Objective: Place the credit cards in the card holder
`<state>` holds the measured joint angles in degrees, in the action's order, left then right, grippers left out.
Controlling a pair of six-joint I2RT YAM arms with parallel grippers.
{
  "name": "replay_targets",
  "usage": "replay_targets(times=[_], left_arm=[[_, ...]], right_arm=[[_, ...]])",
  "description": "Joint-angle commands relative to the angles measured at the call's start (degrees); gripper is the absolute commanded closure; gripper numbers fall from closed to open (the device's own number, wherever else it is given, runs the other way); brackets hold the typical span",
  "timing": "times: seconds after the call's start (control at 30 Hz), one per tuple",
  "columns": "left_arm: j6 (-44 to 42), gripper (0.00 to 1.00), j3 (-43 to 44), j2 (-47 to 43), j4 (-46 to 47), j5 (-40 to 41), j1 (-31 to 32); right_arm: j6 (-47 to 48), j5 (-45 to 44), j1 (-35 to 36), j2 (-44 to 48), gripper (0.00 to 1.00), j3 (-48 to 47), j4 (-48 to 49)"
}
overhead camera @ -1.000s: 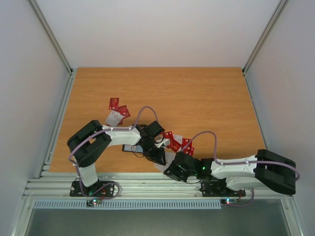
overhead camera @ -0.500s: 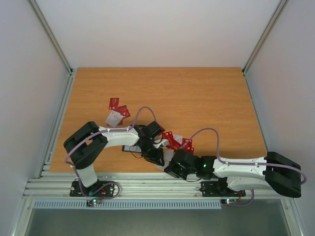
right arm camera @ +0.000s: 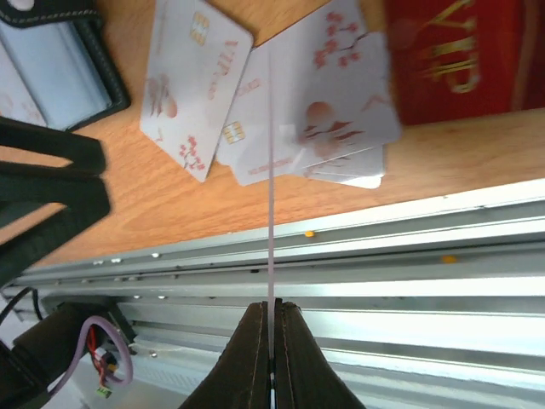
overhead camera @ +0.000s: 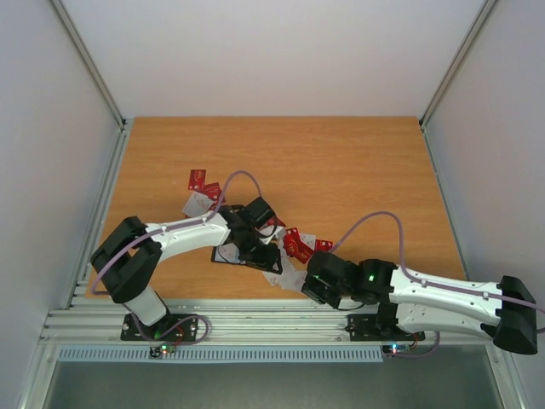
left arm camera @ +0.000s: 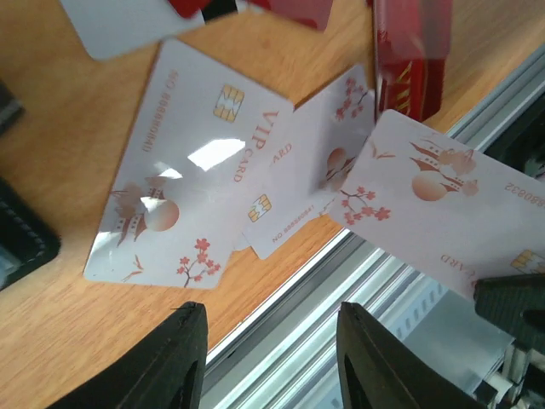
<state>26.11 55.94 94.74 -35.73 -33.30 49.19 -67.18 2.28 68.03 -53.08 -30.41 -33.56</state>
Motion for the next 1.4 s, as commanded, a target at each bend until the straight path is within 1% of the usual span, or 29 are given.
replay_targets(times=[0.0, 0.07, 0.13, 0.27, 0.33, 0.4, 0.47, 0.5, 0.6, 0.67, 0.73, 0.8, 0.87, 0.9, 1.0, 1.07, 1.13, 1.27, 1.37], left_arm=[[-0.9, 0.54, 2.7, -4.1, -4.2, 2.6, -1.7], [-1.4, 0.52, 3.5, -5.7, -5.3, 2.8, -2.5], [-1.8, 0.50, 4.2, -7.4, -6.2, 2.8, -3.7], [-4.2, 0.48, 5.9, -10.6, -8.7, 2.4, -6.4], [-7.8, 0.47, 7.6, -11.9, -10.8, 1.2, -8.0], [-11.6, 0.45, 9.8, -13.0, -13.3, -1.1, -9.5], [-15.2, 0.42, 12.5, -13.4, -16.4, -3.6, -11.2], [-17.8, 0.40, 13.9, -13.4, -18.7, -5.0, -12.1], [-22.4, 0.36, 18.6, -13.4, -23.1, -7.9, -14.8], [-25.1, 0.34, 20.9, -13.9, -24.2, -10.5, -16.5], [-26.6, 0.32, 21.8, -14.3, -24.3, -13.2, -18.2], [-29.9, 0.30, 22.2, -15.0, -24.1, -16.1, -19.5], [-32.5, 0.30, 22.0, -15.7, -23.8, -19.0, -20.3], [-33.3, 0.30, 21.2, -16.4, -22.2, -19.9, -20.5], [-34.9, 0.31, 19.7, -18.2, -18.1, -21.7, -20.6], [-36.6, 0.31, 20.1, -18.0, -18.5, -23.8, -20.6], [-39.5, 0.33, 21.5, -16.5, -21.4, -26.7, -20.7], [-47.4, 0.35, 24.3, -12.2, -30.2, -32.1, -20.6], [-48.2, 0.37, 23.3, -12.1, -30.0, -35.1, -20.5]], right_arm=[[-0.4, -4.7, -0.8, 1.6, 0.99, -5.2, -14.9], [2.0, -5.2, -1.7, 1.9, 0.99, -7.4, -17.6], [5.7, -4.5, -3.7, 2.3, 0.99, -9.2, -18.1], [16.7, 3.6, -13.2, 2.7, 0.99, -12.0, -16.6], [24.3, 10.0, -19.3, 2.1, 0.99, -14.1, -15.8], [33.0, 18.7, -25.4, 0.3, 0.99, -16.8, -15.1], [43.2, 27.5, -30.0, -4.0, 0.99, -20.3, -15.9], [47.3, 30.3, -31.3, -6.2, 0.99, -22.4, -17.2], [57.8, 36.9, -32.8, -12.4, 0.99, -28.4, -21.0], [62.6, 41.3, -33.3, -15.4, 0.99, -31.3, -21.9], [65.9, 44.6, -33.7, -17.5, 0.99, -33.7, -21.8], [70.1, 47.9, -34.1, -19.3, 0.99, -35.8, -22.0], [73.5, 50.6, -34.3, -20.6, 0.99, -37.8, -22.7], [75.0, 52.0, -34.3, -21.3, 0.99, -38.4, -23.4], [80.5, 54.7, -34.3, -22.5, 0.99, -39.8, -26.3], [84.3, 55.9, -34.3, -22.8, 0.99, -40.3, -28.8], [88.8, 56.5, -34.3, -22.7, 0.99, -40.9, -31.3], [93.5, 58.2, -34.3, -22.0, 0.99, -41.1, -33.7], [95.5, 58.1, -34.3, -20.8, 0.99, -40.8, -33.6]])
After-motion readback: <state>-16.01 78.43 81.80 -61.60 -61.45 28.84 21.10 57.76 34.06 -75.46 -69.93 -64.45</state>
